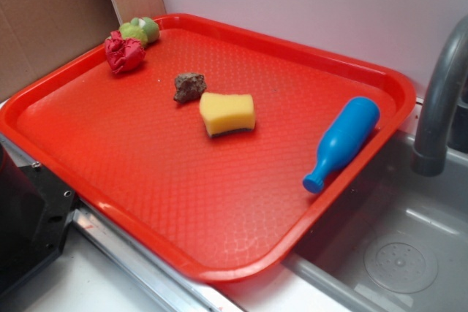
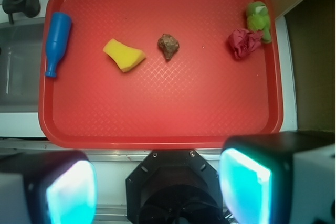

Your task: Grab the red paper.

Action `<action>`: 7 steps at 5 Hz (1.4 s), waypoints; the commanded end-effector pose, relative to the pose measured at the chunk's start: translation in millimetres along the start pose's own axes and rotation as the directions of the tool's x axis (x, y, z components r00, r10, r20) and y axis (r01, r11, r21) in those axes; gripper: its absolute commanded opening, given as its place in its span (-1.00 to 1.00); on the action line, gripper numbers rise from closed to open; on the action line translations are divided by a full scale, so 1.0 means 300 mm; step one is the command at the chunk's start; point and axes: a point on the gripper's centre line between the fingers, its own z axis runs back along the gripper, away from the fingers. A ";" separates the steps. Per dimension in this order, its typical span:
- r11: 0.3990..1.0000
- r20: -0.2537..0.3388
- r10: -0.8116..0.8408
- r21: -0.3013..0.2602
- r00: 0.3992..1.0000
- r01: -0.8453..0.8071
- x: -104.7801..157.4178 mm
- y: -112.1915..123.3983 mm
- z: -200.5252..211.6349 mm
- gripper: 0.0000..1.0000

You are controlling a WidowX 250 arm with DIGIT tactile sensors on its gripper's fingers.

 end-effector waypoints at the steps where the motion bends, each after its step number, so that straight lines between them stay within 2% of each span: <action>1: 1.000 0.000 0.000 0.000 1.000 0.000 0.000 0.000 0.000 1.00; 2: 0.985 0.064 0.165 0.036 0.984 -0.168 0.057 0.124 -0.118 1.00; 3: 0.955 0.111 0.287 0.046 0.951 -0.294 0.094 0.247 -0.227 1.00; 4: 0.924 0.120 0.368 0.063 0.922 -0.377 0.235 0.263 -0.374 1.00; 5: 0.892 0.110 0.435 0.082 0.894 -0.444 0.389 0.307 -0.463 1.00; 7: 0.892 0.110 0.435 0.082 0.894 -0.444 0.389 0.307 -0.463 1.00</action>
